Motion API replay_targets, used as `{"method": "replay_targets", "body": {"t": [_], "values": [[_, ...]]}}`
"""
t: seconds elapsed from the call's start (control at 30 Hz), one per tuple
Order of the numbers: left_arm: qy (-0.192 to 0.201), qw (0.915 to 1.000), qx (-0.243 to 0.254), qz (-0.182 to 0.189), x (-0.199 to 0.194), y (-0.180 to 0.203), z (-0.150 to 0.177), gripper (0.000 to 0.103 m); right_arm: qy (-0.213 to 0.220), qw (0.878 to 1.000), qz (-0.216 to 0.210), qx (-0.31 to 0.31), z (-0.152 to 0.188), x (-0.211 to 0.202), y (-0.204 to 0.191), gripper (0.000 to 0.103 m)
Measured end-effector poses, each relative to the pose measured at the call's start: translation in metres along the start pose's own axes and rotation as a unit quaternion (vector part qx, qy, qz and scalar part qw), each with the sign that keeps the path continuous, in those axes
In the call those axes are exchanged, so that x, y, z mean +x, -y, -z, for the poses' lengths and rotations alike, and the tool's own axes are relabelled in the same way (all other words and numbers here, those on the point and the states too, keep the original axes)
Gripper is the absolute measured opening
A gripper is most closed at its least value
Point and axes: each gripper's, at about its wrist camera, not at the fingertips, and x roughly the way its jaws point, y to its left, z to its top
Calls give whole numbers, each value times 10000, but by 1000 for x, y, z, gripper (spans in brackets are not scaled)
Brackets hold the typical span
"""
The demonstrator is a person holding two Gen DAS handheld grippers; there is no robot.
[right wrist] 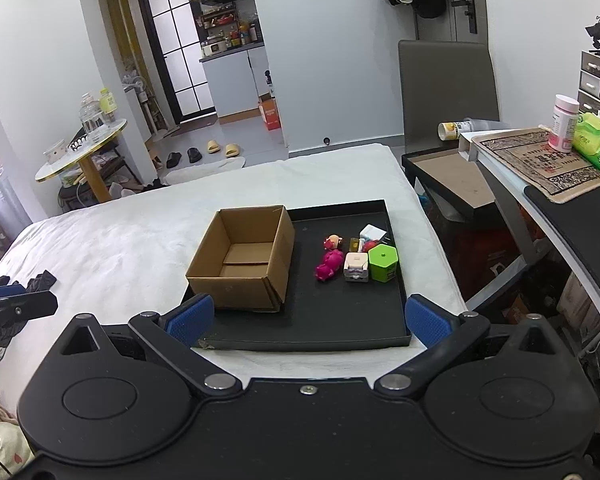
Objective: Organize rigid objects
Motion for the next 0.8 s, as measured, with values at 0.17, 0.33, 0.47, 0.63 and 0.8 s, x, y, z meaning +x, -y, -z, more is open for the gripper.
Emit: {"method": "replay_targets", "body": {"t": [0.17,0.33,0.47,0.63,0.8], "values": [[9,10000,7,5,-1,0,0,102,9,10000,-5,-6,0,0,1,103],[36,10000,13,-10,-3,-1,-1,102,8,10000,-19,-35,0,-1,1,103],[49,10000,-7,-43,-4,-3,-3,102,35,10000,-22,-76,0,-3,-1,103],[43,10000,3,-41,-4,-4,-2,102,13,10000,-29,-81,0,-2,-1,103],[43,10000,23,-17,-4,-4,-2,102,-27,10000,-23,-72,0,1,0,103]]}}
